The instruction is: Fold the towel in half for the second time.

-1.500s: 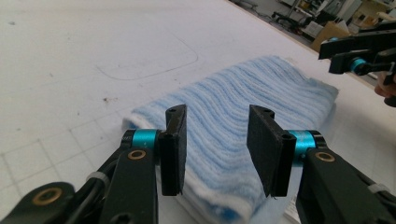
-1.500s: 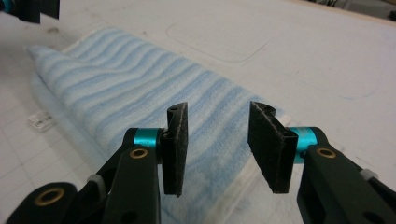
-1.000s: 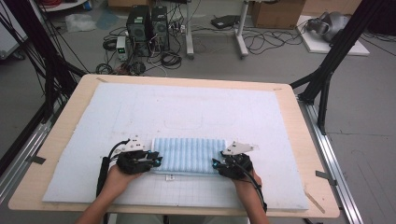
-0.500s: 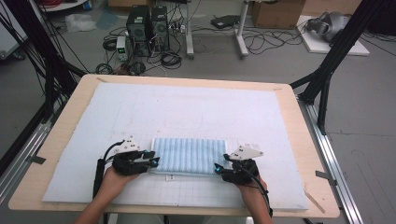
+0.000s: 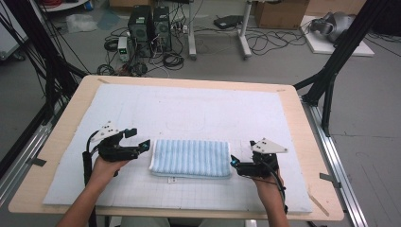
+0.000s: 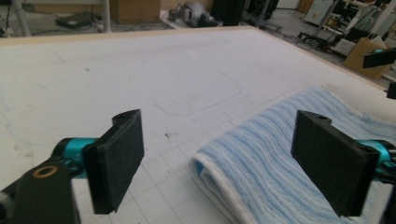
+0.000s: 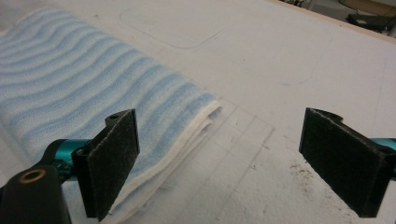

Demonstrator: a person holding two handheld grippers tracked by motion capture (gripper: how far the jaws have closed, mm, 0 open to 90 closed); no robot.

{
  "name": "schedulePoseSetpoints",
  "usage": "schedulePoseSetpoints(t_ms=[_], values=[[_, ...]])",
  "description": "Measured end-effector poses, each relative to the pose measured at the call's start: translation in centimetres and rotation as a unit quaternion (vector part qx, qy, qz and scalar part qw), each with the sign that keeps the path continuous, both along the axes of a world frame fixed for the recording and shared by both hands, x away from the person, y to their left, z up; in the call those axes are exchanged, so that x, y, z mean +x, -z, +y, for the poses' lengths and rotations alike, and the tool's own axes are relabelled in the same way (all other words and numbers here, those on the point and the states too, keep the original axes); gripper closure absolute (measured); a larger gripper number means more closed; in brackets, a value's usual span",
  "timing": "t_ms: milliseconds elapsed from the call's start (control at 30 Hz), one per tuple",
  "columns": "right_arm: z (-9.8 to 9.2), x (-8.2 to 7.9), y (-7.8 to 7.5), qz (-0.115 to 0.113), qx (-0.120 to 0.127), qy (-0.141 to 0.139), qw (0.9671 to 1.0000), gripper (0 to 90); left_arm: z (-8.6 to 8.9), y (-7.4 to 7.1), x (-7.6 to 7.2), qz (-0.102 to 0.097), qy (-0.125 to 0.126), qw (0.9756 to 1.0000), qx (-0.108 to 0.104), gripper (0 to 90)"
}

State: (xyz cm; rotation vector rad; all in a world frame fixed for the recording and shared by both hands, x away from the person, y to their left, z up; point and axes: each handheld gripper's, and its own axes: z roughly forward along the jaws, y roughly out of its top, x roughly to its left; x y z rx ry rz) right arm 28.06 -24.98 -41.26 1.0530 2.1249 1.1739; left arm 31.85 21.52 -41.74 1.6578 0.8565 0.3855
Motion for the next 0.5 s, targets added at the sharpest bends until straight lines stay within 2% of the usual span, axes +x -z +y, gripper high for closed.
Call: schedulePoseSetpoints(t_ms=[100,167,400,500], values=[[-1.0,0.0,-0.2,-0.012,0.021,0.002,0.9997,11.4,0.2,-0.2,0.1,-0.015,-0.001,0.9999,-0.003,17.4],[-1.4,-0.1,-0.2,-0.016,0.031,0.004,0.9994,11.3,0.3,-0.2,0.2,-0.018,-0.001,0.9998,-0.003,17.4],[-1.6,-0.2,-0.4,-0.026,0.033,-0.003,0.9991,11.4,1.0,-0.7,0.1,-0.032,0.004,0.9995,-0.003,17.9],[-1.6,-0.5,-0.6,-0.027,0.034,0.0,0.999,11.3,1.3,-0.7,-0.1,-0.031,0.0,0.9995,-0.006,18.3]])
